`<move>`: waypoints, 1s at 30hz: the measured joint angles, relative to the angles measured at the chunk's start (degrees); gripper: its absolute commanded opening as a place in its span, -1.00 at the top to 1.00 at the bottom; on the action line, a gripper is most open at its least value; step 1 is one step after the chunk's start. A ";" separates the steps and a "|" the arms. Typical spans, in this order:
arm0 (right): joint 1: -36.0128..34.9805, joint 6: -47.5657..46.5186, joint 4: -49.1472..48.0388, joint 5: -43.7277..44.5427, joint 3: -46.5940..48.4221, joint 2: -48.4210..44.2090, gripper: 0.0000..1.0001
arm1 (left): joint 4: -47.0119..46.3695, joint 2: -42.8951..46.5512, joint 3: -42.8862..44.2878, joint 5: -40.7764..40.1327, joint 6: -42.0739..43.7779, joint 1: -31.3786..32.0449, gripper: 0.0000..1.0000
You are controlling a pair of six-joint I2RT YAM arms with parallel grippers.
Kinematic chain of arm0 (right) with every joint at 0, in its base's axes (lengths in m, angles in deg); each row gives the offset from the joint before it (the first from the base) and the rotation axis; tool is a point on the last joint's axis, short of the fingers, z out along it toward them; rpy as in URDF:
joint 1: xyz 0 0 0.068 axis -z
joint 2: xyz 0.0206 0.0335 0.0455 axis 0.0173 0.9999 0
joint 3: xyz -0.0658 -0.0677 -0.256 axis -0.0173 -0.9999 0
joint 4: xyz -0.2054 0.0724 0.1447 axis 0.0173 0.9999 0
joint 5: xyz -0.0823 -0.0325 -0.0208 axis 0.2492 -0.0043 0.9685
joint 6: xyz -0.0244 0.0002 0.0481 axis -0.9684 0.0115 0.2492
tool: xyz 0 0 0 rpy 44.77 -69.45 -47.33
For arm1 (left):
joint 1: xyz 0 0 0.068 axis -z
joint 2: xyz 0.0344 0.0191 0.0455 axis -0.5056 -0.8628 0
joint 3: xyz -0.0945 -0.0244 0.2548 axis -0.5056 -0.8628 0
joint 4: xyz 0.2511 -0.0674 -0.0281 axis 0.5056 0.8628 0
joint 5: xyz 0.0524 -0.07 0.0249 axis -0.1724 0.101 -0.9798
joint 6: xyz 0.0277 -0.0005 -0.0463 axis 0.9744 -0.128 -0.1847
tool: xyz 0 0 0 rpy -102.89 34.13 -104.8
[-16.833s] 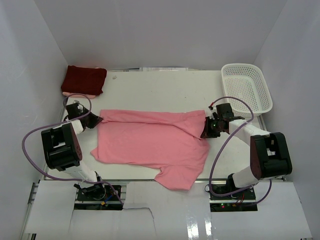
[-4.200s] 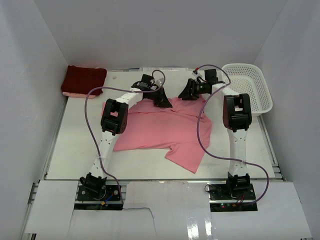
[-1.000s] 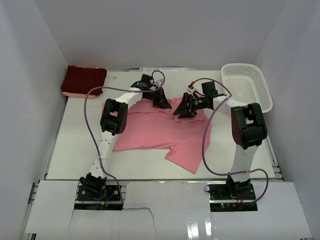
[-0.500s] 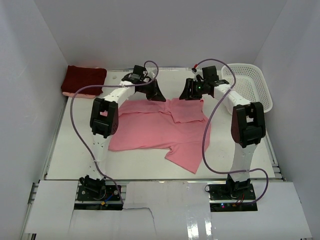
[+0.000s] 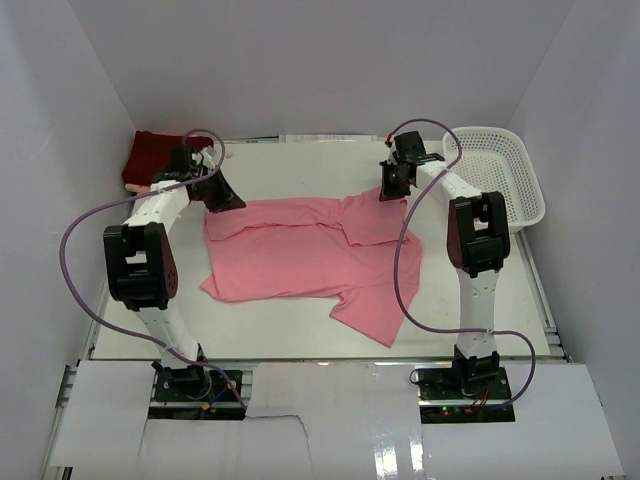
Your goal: Fold and stack the t-shirts
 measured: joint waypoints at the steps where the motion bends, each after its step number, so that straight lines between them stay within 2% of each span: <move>1: 0.00 -0.09 0.17 0.94 0.50 0.22 0.85 | 0.90 -1.11 -1.84 -2.25 0.52 0.02 1.00; 6: 0.04 -0.37 0.44 3.54 2.03 1.07 0.85 | 4.22 -5.11 -4.55 -8.98 2.75 2.12 1.00; 13: 0.28 -0.55 0.61 4.31 2.71 2.29 0.85 | 4.70 -5.95 -4.52 -14.97 4.28 2.73 1.00; 30: 1.90 -0.37 1.66 5.42 6.67 6.54 0.85 | 6.49 -9.18 -1.11 -26.60 4.50 2.54 1.00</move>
